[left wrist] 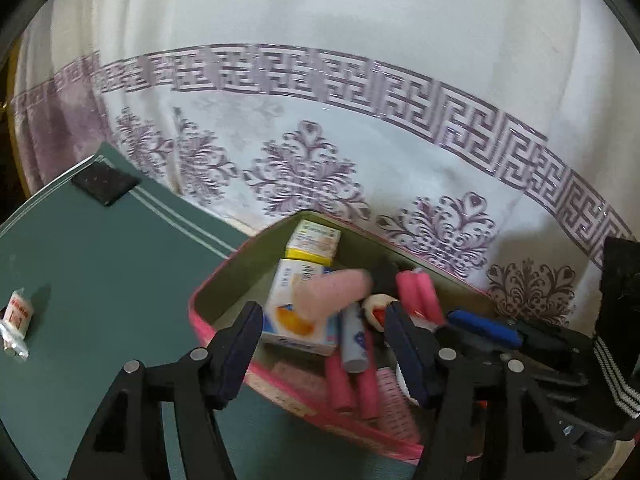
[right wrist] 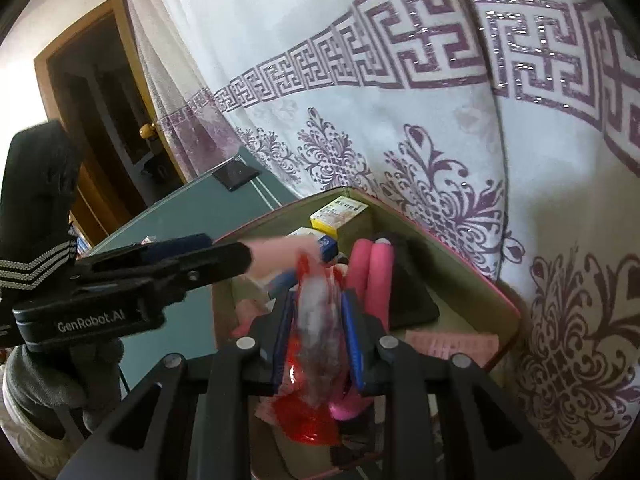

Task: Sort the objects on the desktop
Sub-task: 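Carry the roller and packet over the pink tin and open both grippers, then move both open grippers back toward the tape roll and lipstick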

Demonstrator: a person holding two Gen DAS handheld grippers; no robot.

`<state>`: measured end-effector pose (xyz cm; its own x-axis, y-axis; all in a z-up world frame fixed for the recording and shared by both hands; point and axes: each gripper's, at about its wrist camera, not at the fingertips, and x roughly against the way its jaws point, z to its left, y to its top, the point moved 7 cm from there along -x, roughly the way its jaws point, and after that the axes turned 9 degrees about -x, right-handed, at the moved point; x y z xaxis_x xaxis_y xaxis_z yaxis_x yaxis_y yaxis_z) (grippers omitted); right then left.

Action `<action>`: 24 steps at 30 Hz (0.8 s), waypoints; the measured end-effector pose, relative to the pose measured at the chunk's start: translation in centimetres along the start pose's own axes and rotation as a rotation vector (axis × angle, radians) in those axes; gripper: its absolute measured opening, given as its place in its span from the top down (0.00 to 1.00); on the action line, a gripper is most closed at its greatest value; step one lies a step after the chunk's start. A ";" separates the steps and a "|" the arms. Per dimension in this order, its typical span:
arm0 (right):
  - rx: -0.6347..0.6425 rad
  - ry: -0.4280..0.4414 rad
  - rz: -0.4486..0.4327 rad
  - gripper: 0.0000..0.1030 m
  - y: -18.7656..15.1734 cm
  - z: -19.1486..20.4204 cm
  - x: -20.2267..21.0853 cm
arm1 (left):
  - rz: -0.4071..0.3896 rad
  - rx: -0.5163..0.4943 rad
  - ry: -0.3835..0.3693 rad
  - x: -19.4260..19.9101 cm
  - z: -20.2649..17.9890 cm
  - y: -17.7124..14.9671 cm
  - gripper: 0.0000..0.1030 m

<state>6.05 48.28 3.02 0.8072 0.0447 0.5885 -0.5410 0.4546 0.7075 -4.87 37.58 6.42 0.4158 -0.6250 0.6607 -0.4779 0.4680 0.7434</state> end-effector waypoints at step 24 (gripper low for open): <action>0.101 0.134 0.037 0.56 -1.7 8.9 -1.5 | 0.011 0.208 0.275 5.5 13.1 -5.9 0.29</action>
<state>3.69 39.54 4.42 0.8068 0.1808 0.5625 -0.5866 0.3588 0.7260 -9.87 23.19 4.32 0.5893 -0.4152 0.6931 -0.6195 0.3185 0.7175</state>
